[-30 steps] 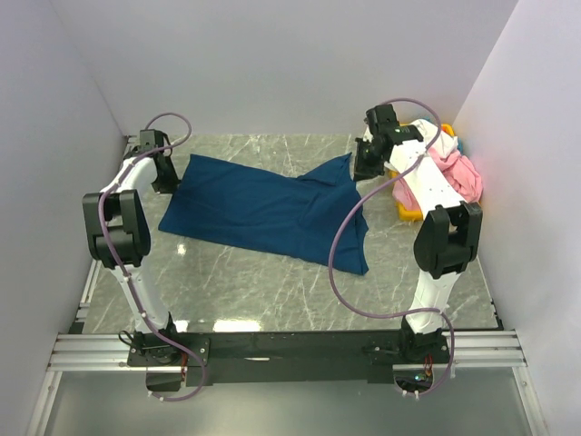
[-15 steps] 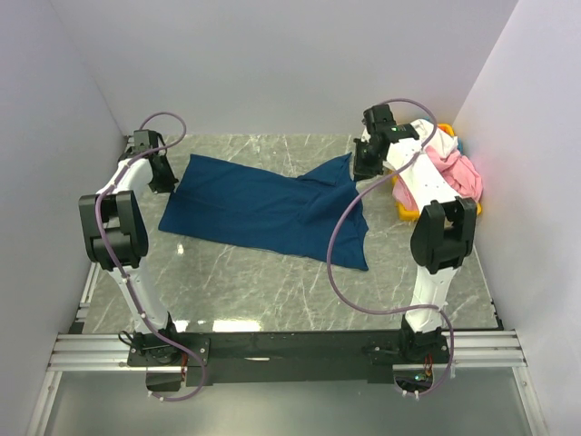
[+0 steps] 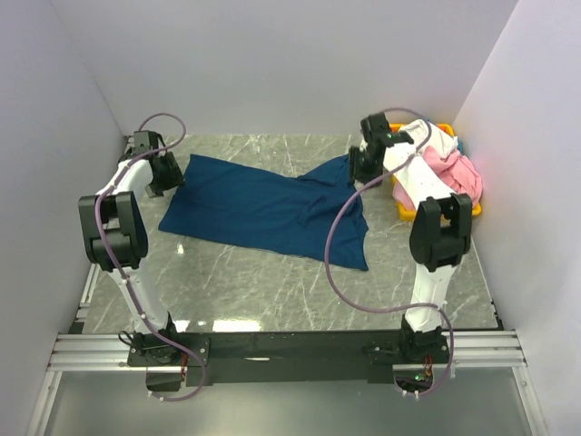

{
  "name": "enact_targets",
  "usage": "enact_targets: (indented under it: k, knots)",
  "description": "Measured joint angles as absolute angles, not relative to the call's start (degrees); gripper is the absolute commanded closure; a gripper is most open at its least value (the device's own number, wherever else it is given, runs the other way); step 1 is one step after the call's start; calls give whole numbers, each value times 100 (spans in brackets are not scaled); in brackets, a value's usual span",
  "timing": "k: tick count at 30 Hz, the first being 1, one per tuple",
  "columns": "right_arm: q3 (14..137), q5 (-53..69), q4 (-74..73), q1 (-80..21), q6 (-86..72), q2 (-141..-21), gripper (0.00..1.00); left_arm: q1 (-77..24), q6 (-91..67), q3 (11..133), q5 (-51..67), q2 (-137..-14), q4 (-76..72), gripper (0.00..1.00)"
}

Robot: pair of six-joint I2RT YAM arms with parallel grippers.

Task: Fold and stack the t-shirts
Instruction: Fold the tshirt

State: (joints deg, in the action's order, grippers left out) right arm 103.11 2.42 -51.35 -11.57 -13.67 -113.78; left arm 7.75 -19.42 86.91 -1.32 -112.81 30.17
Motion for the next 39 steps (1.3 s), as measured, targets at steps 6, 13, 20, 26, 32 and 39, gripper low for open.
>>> enact_targets:
  k: [6, 13, 20, 26, 32, 39]
  knots:
    - [7728, 615, -4840, -1149, -1612, -10016, 45, 687, -2248, 7863, 82, -10720, 2786, 30]
    - [5867, 1197, -4464, -1149, -2043, -8796, 46, 504, -2718, 7229, 679, -10604, 2447, 29]
    - [5328, 1315, -4010, -1149, -2204, -8823, 46, 519, -2923, 7078, 1017, -10849, 2196, 28]
    - [5199, 1234, -3839, -1149, -2270, -9048, 46, 528, -2947, 7078, 1127, -10906, 2008, 27]
    - [5205, 1173, -3787, -1149, -2324, -9279, 49, 534, -2943, 7078, 1181, -10934, 1916, 26]
    - [5135, 1168, -3769, -1149, -2425, -9262, 55, 582, -2939, 7076, 1219, -10936, 1911, 26]
